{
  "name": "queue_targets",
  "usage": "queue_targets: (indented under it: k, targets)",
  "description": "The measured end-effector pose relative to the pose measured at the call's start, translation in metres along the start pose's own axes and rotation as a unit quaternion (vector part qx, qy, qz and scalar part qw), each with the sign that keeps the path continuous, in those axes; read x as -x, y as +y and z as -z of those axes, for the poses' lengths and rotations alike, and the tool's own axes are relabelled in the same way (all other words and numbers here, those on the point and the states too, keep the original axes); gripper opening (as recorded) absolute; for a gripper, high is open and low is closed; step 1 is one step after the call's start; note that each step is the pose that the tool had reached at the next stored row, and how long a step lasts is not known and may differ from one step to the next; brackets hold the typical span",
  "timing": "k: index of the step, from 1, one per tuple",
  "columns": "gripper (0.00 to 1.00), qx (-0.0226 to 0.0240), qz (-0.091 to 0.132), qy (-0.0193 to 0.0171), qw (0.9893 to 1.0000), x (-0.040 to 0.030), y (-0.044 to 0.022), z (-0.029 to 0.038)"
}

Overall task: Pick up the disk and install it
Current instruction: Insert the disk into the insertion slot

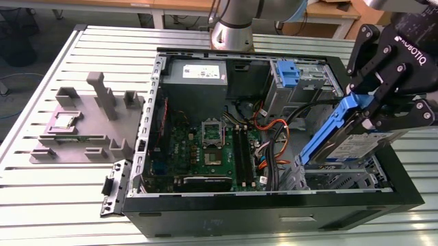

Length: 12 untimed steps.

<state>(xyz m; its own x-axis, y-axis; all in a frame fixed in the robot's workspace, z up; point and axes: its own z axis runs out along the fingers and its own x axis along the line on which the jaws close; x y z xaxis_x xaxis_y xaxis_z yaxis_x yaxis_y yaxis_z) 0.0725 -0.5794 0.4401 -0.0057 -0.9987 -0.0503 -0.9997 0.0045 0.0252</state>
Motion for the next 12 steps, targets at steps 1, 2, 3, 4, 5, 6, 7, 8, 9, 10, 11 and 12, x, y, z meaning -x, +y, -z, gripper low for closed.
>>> queue_targets:
  k: [1,2,3,4,5,6,7,8,9,10,11,12]
  targets:
    - [0.37,0.0000,0.000,0.0000,1.0000,-0.0002,-0.0002,-0.0011]
    - [0.37,0.0000,0.000,-0.0001,1.0000,-0.0003,-0.0003,-0.0021]
    - [0.37,0.0000,0.000,-0.0001,1.0000,-0.0005,-0.0005,-0.0031]
    - [0.37,0.0000,0.000,0.0000,1.0000,-0.0007,-0.0006,-0.0040]
    - [0.37,0.0000,0.000,0.0000,1.0000,-0.0008,-0.0007,-0.0049]
    - [0.37,0.0000,0.000,0.0000,1.0000,-0.0009,-0.0008,-0.0058]
    - [0.37,0.0000,0.000,0.0000,1.0000,-0.0011,-0.0010,-0.0066]
    - [0.37,0.0000,0.000,0.0000,1.0000,-0.0012,-0.0010,-0.0075]
    - [0.37,0.0000,0.000,0.0000,1.0000,-0.0013,-0.0011,-0.0083]
    - [0.37,0.0000,0.000,-0.0001,1.0000,-0.0015,-0.0012,-0.0092]
    - [0.37,0.0000,0.000,0.0000,1.0000,-0.0017,-0.0013,-0.0102]
    - [0.37,0.0000,0.000,-0.0001,1.0000,-0.0018,-0.0015,-0.0113]
